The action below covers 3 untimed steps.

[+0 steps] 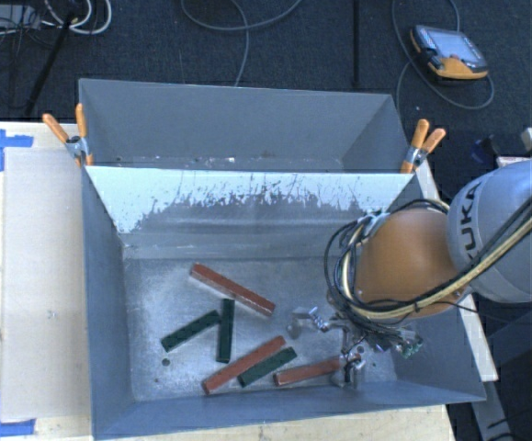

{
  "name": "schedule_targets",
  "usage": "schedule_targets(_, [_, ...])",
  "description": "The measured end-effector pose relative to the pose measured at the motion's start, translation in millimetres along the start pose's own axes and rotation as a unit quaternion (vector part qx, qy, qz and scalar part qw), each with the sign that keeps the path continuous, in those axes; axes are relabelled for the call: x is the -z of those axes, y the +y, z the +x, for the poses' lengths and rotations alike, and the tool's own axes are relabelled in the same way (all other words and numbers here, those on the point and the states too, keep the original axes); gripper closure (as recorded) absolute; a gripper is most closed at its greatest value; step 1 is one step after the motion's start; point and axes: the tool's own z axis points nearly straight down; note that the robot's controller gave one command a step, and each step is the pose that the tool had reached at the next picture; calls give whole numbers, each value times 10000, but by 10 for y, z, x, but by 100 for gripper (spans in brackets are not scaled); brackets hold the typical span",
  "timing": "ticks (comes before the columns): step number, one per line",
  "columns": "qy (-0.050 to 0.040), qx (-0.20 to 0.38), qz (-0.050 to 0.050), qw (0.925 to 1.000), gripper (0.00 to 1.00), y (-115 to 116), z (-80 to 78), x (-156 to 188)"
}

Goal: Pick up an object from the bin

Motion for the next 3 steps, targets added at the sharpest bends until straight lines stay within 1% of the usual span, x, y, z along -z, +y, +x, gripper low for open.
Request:
schedule_targets(1, [14,-9,-8,10000,100,2,7,-4])
schedule_targets(2, [0,-22,8,10000,100,-3,-19,869])
schedule_targets(3, [9,-35,0,10000,100,-4,-40,1259])
